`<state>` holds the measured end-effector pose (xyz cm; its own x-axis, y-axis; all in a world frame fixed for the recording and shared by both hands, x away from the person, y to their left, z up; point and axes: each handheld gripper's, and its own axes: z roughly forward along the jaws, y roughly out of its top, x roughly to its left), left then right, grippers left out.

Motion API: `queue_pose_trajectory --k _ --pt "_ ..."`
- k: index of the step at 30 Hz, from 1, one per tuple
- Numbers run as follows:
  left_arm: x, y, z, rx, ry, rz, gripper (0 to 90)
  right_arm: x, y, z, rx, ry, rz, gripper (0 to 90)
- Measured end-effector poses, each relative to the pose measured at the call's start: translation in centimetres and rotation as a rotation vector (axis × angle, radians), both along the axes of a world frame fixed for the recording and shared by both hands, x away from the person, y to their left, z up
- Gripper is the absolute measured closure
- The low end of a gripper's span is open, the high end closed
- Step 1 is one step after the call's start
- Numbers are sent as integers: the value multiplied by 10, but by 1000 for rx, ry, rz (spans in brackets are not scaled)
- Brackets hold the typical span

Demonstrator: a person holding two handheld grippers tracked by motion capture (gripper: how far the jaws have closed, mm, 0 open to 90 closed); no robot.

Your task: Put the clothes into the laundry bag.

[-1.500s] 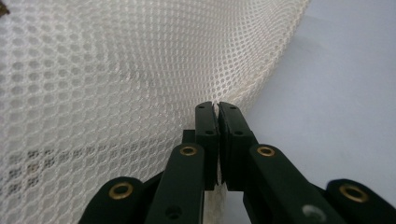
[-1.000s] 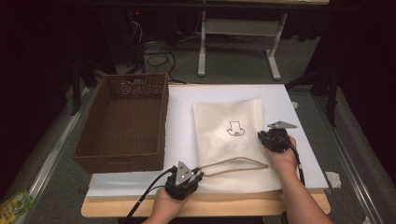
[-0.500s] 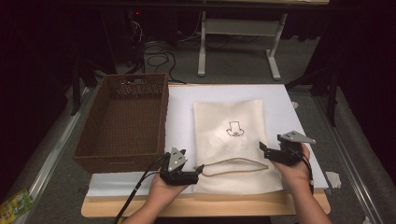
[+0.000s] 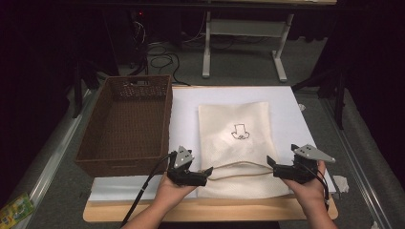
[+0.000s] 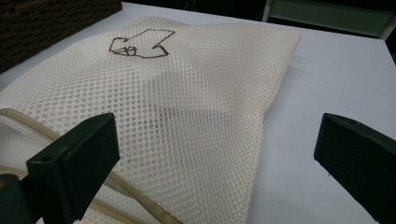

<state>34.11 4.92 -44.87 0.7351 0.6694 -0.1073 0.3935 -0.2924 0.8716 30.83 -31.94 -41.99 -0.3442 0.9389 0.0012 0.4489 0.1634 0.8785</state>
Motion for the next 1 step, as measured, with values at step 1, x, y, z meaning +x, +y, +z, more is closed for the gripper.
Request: queue_pose_trajectory --k 1 --pt "-1 1 -1 3 -4 0 31 1 0 0 6 2 -2 9"
